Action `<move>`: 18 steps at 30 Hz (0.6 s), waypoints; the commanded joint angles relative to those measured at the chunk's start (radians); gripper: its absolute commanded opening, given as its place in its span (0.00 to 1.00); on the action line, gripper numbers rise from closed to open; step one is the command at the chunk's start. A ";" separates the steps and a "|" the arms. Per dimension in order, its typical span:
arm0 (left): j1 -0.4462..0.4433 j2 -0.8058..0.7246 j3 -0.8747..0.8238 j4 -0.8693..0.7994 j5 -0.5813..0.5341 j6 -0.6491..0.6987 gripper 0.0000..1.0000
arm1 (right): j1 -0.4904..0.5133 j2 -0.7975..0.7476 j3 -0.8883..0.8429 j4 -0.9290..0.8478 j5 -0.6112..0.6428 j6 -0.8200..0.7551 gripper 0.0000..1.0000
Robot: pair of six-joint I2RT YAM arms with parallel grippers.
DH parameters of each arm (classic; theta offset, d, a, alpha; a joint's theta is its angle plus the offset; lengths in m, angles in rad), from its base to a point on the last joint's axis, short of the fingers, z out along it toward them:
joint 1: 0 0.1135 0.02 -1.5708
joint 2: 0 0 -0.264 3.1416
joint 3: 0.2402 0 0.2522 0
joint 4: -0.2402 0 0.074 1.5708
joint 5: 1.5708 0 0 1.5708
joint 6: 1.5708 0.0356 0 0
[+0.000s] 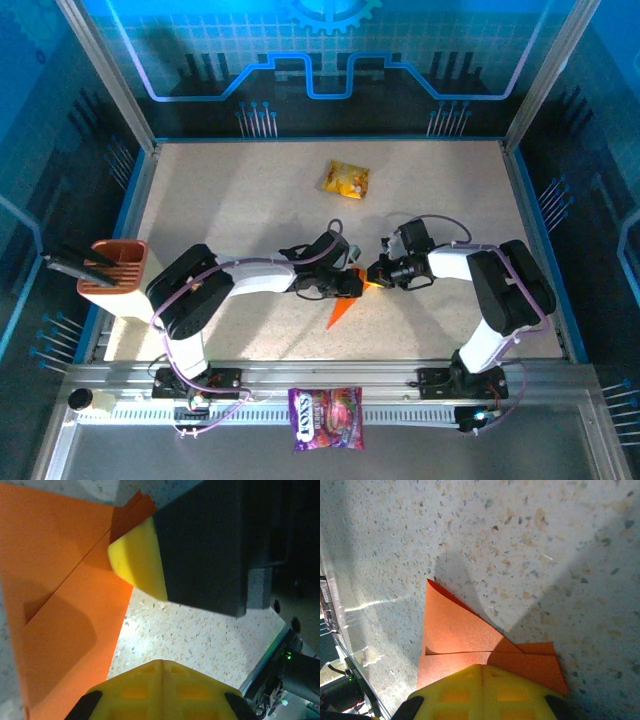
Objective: Fold a paper plane with a square sheet of paper (pick it up from the middle)
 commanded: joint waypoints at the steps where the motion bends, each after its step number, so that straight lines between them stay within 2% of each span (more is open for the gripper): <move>1: -0.007 0.050 -0.017 -0.025 0.034 0.009 0.06 | -0.009 0.038 -0.005 -0.063 0.058 -0.022 0.00; 6: -0.006 0.017 -0.125 -0.013 0.029 -0.002 0.06 | -0.019 0.053 -0.006 -0.070 0.066 -0.033 0.00; 18: -0.013 -0.174 -0.370 -0.067 -0.021 0.010 0.07 | -0.060 0.058 -0.008 -0.074 0.052 -0.060 0.00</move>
